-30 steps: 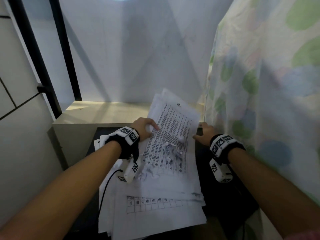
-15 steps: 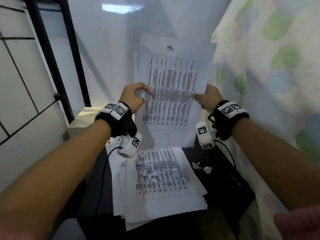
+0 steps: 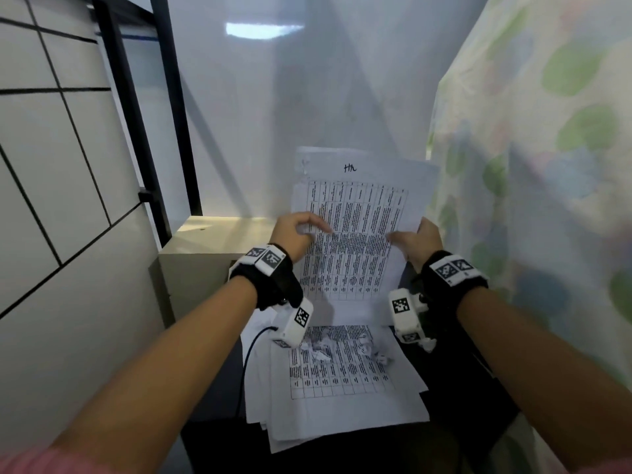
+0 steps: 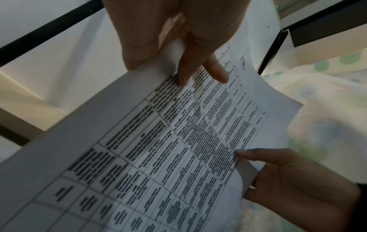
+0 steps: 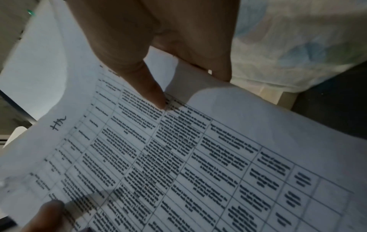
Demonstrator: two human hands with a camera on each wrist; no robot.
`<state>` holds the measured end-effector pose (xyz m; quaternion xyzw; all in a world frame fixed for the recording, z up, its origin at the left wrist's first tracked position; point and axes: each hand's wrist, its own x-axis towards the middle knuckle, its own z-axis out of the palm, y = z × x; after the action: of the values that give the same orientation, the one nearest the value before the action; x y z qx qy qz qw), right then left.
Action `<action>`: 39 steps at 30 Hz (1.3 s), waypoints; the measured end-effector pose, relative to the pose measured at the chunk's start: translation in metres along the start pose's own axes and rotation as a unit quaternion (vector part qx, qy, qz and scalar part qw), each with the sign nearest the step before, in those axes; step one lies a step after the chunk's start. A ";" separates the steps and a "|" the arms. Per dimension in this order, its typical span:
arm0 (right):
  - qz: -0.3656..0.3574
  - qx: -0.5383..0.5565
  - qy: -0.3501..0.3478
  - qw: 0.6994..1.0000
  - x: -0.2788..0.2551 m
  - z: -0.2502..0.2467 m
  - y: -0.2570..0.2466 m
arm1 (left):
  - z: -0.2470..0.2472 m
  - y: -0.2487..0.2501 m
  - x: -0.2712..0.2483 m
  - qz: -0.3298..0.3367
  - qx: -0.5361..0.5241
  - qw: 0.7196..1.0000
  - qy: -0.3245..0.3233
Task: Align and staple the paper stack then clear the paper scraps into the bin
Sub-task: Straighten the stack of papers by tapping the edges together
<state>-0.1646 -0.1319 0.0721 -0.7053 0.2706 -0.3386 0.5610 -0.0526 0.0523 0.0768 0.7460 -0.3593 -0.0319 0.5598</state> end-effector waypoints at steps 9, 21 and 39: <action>-0.032 0.031 -0.013 0.999 -0.005 -0.002 0.004 | -0.012 0.012 -0.006 0.003 0.032 0.998 -0.046; -0.050 -0.048 0.076 0.995 0.011 -0.016 0.000 | -0.019 -0.083 -0.042 -0.324 0.298 0.885 -0.154; 0.059 -0.055 0.129 0.988 0.017 -0.042 0.046 | 0.027 -0.074 -0.037 -0.471 0.341 0.802 -0.140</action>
<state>-0.1871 -0.1803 0.0364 -0.6682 0.4004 -0.3774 0.5008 -0.0548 0.0600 -0.0095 0.9534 -0.0257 -0.2712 0.1294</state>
